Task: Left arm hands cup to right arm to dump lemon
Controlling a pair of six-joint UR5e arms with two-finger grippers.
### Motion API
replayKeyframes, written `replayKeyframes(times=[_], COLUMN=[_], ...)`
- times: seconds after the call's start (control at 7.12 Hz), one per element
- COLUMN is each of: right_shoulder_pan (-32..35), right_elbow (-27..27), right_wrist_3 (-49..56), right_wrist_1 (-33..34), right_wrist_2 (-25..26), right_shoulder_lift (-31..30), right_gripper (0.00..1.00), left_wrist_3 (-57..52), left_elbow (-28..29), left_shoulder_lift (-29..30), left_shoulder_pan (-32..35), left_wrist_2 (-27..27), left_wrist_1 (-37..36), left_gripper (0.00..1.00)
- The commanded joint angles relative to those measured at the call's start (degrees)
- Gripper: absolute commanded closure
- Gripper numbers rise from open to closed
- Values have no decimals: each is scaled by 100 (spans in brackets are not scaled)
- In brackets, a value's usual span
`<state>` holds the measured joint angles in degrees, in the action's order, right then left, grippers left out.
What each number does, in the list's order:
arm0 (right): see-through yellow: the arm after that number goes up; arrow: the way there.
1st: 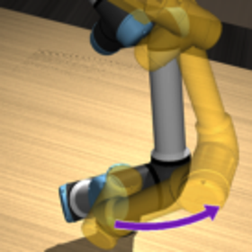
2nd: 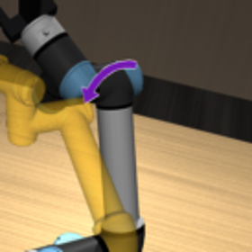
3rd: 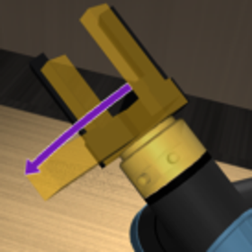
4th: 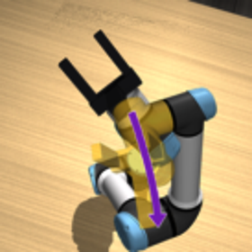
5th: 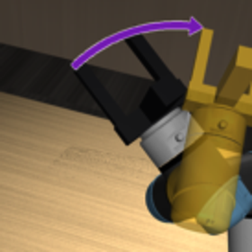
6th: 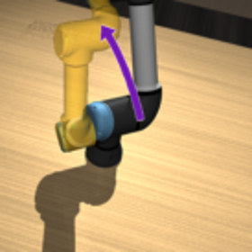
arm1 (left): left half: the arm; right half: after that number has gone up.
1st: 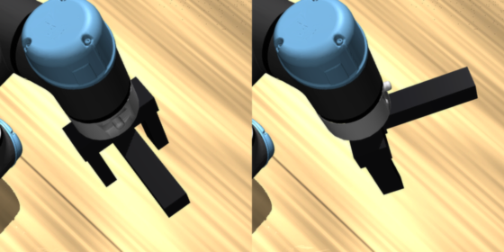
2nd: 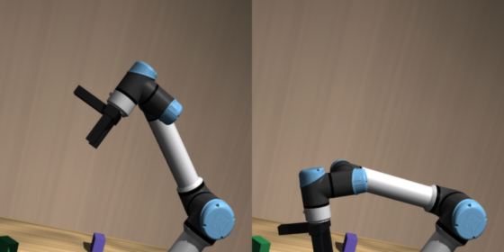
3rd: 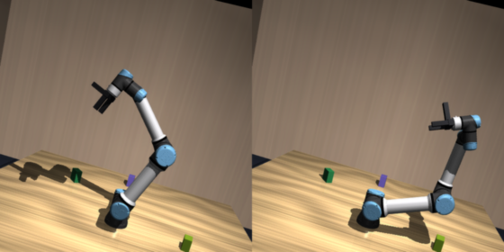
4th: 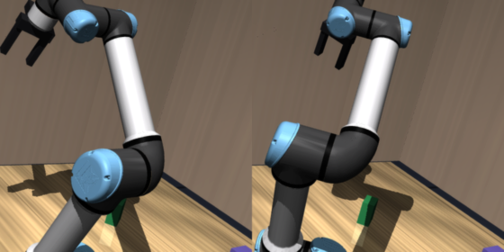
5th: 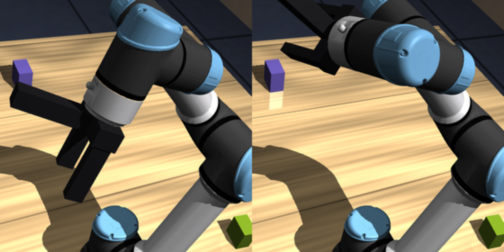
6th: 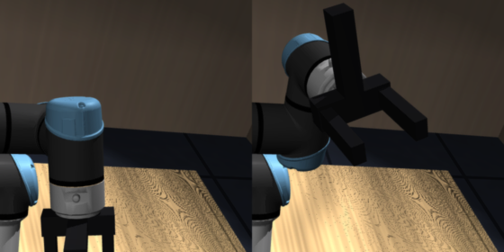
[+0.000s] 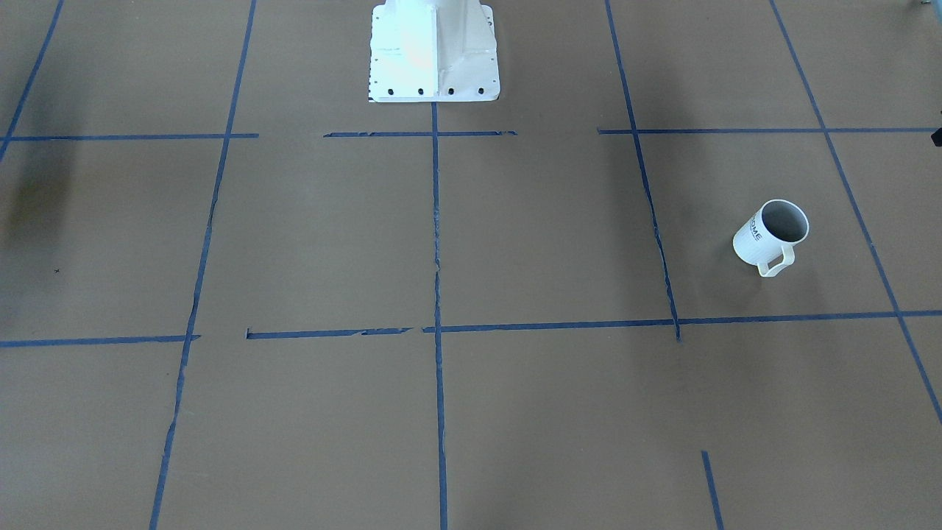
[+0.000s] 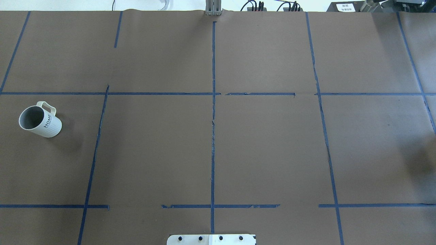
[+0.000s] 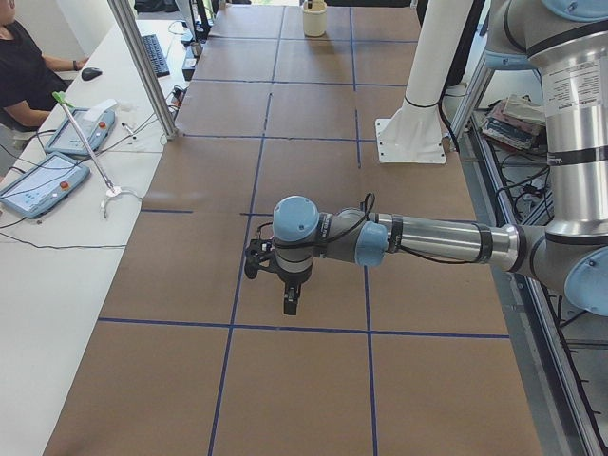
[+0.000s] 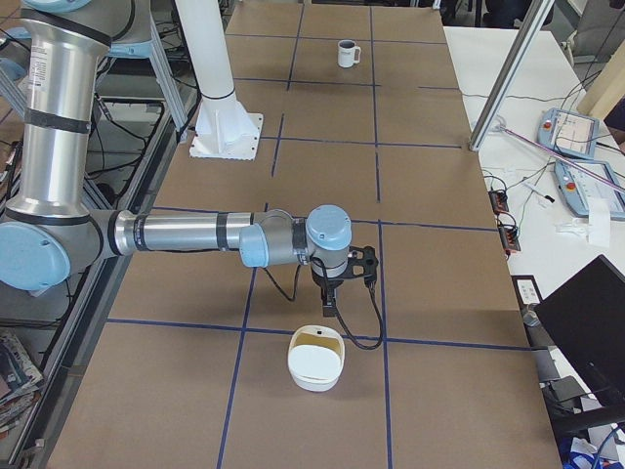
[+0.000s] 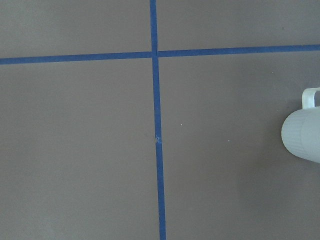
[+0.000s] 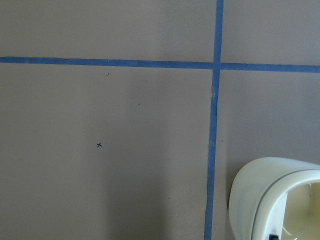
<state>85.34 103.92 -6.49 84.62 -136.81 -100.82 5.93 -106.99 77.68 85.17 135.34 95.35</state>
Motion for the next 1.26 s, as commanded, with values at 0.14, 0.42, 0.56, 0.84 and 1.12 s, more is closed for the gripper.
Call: replayKeyframes(times=[0.14,0.42,0.56,0.84,1.12], right_shoulder_pan=[-9,-17,-17,-26,-26], right_elbow=[-38,-30,-21,-21,-30], right_wrist_3=[-10,-19,-19,-19,-19], right_wrist_1=[-444,-455,-455,-455,-455], right_wrist_2=[5,-12,-21,-21,-21], right_shoulder_lift=[-52,-52,-43,-43,-43], right_gripper=[0,0,0,0,0], left_wrist_3=[1432,2277,2664,2923,2914], left_elbow=[238,625,670,767,951], left_shoulder_lift=[106,693,896,995,995], left_shoulder_pan=[-999,-1508,-1703,-2055,-2249], left_wrist_2=[-51,-60,-60,-60,-78], left_wrist_1=[1097,1188,1188,1188,1197], left_gripper=[0,0,0,0,0])
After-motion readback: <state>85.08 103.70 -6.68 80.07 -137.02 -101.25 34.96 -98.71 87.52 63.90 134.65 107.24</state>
